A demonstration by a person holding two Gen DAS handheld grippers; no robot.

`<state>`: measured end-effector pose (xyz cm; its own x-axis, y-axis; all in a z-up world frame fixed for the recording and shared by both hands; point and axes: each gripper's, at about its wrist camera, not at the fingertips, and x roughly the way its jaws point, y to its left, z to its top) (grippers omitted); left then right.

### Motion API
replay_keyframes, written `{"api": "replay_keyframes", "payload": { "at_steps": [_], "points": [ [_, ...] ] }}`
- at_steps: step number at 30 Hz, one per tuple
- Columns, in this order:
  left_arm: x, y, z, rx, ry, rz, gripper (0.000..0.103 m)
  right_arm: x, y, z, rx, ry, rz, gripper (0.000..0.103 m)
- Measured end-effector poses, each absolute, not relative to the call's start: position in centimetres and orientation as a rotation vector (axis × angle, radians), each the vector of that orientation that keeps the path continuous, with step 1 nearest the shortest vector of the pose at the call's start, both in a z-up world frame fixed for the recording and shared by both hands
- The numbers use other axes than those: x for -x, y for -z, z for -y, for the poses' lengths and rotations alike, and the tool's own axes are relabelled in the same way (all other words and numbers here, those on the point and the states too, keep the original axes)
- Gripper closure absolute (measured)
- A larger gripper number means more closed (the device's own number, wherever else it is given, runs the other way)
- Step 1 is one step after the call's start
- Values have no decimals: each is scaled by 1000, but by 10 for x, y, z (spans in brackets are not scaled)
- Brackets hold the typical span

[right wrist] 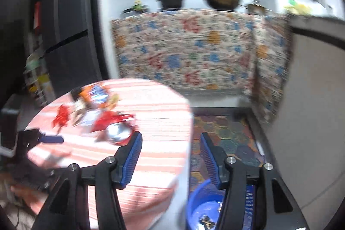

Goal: Collect trash
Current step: 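Move both open tools back over the table, then grasp the red plastic bag with the left tool while the right tool grasps the crushed red cola can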

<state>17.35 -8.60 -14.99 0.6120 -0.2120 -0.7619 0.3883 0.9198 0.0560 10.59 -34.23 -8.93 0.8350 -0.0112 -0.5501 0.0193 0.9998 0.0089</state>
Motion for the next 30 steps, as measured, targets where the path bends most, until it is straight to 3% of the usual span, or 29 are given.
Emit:
{"api": "replay_keyframes", "payload": {
  "at_steps": [10, 14, 19, 30],
  "points": [
    [-209, 182, 1, -134, 120, -920, 7, -162, 169, 266, 21, -116, -873, 44],
    [-218, 189, -15, -63, 94, -956, 1, -170, 186, 263, 53, -101, -915, 43],
    [-229, 190, -20, -39, 55, -960, 0, -177, 189, 260, 69, -107, -922, 31],
    [-226, 191, -21, -35, 52, -959, 0, -203, 192, 261, 72, -99, -947, 17]
  ]
}}
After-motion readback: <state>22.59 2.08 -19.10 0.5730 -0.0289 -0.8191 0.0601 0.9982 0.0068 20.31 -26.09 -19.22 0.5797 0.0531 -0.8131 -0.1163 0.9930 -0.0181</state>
